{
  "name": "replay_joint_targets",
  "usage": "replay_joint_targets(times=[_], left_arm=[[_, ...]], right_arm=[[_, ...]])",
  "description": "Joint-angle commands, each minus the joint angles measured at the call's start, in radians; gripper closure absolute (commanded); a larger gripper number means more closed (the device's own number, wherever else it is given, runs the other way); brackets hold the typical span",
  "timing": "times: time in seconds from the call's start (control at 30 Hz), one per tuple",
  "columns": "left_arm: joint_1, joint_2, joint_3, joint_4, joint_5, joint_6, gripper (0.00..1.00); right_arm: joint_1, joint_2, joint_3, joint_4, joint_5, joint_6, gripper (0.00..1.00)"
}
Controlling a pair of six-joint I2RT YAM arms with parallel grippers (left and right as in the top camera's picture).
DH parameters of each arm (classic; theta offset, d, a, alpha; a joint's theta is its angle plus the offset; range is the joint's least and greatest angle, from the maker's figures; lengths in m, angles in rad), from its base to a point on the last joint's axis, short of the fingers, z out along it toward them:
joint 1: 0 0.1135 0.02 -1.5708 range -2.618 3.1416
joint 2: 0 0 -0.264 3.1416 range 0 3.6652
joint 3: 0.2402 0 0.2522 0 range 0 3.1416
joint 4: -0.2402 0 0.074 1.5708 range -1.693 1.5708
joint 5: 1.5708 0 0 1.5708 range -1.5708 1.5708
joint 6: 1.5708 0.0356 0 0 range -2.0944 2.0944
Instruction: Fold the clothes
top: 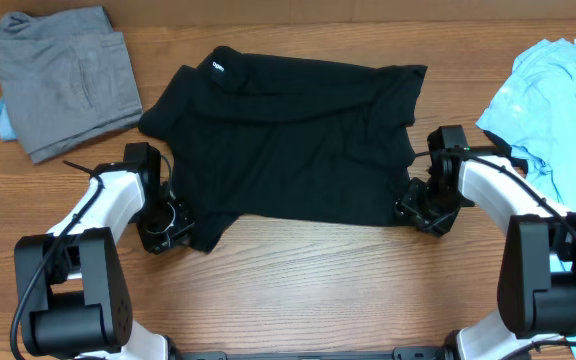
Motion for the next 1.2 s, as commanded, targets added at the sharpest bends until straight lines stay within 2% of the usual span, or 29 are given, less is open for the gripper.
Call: replay_joint_targets(times=[0.0, 0.13, 0.2, 0.37, 0.7, 0.83, 0.97, 1.03, 1.17], left_arm=[[0.000, 0.010, -0.006, -0.011, -0.012, 0.020, 0.96], [0.000, 0.007, -0.005, -0.023, -0.012, 0.021, 0.96], [0.000, 0.001, -0.003, -0.037, -0.012, 0.032, 0.96], [0.000, -0.080, -0.003, -0.099, -0.012, 0.045, 0.96], [0.000, -0.493, -0.003, -0.353, -0.008, 0.040, 0.96], [0.000, -0.612, -0.003, -0.408, 0.027, 0.026, 0.96], [0.000, -0.687, -0.003, -0.460, 0.048, 0.022, 0.96], [0.000, -0.691, -0.003, -0.471, 0.050, 0.022, 0.90], [0.000, -0.691, -0.003, -0.500, 0.077, 0.023, 0.90]], right_arm=[[-0.001, 0.021, -0.048, 0.026, -0.006, 0.029, 0.59], [-0.001, 0.021, -0.047, 0.034, 0.002, 0.054, 0.80], [-0.001, 0.020, -0.045, 0.038, 0.002, 0.058, 0.96], [-0.002, -0.010, -0.003, -0.042, 0.089, 0.134, 0.96], [-0.003, -0.341, 0.003, -0.250, 0.134, 0.214, 0.96], [-0.003, -0.472, 0.003, -0.290, 0.160, 0.245, 0.96], [-0.003, -0.562, 0.003, -0.334, 0.164, 0.252, 0.96], [-0.003, -0.571, 0.003, -0.341, 0.171, 0.251, 0.92], [-0.003, -0.572, 0.003, -0.364, 0.191, 0.271, 0.96]])
